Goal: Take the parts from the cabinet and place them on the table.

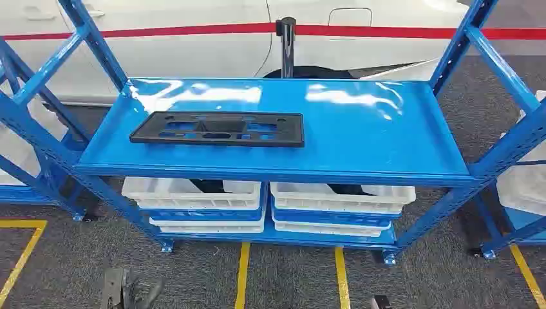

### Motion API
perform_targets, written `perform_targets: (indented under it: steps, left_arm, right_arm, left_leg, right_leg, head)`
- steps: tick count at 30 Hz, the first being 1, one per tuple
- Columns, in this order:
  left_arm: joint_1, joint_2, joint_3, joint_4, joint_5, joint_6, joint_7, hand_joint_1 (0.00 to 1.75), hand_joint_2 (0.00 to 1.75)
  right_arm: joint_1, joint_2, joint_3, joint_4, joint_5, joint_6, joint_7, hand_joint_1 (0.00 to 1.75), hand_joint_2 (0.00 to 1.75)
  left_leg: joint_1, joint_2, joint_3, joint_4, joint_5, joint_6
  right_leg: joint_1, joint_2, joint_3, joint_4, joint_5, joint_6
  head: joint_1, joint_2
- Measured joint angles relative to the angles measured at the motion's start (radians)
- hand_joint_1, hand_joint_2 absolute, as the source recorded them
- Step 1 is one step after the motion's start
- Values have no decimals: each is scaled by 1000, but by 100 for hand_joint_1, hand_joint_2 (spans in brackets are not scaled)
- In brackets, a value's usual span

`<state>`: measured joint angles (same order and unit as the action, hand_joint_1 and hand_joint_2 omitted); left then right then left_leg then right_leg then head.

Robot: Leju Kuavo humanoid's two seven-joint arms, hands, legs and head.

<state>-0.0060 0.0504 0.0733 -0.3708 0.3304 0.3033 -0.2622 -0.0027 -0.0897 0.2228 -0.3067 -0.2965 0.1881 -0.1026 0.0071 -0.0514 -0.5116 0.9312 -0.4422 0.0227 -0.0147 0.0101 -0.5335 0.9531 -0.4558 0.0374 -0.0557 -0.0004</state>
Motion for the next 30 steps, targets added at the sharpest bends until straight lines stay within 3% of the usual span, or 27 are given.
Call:
perform_targets:
  steps: [5, 11, 22, 30]
  left_arm:
    - [-27, 28, 13, -89, 43, 50, -51, 0, 0]
    - [-70, 74, 13, -247, 48, 103, -51, 0, 0]
    - [-227, 150, 6, -601, -32, 187, 74, 0, 0]
    - [-337, 188, -52, -873, -98, 237, 168, 0, 0]
  right_arm:
    - [-14, -13, 48, 15, -39, 0, 1, 0, 0]
    - [-31, -20, 95, 27, -61, 0, -9, 0, 0]
    - [-52, -26, 158, 45, -90, 0, -26, 0, 0]
    - [-58, -26, 191, 58, -114, 0, -24, 0, 0]
  left_leg:
    - [0, 0, 1, 0, 0, 0]
    - [1, 1, 1, 0, 1, -1]
    - [1, 1, 2, 1, 2, -2]
    - [1, 2, 2, 1, 2, -2]
  right_leg:
    - [0, 0, 1, 0, 0, 0]
    - [1, 1, 0, 0, 1, -1]
    - [1, 1, 1, 1, 3, -2]
    - [1, 1, 2, 1, 3, -2]
  head:
    - [0, 0]
    - [0, 0]
    - [0, 0]
    - [0, 0]
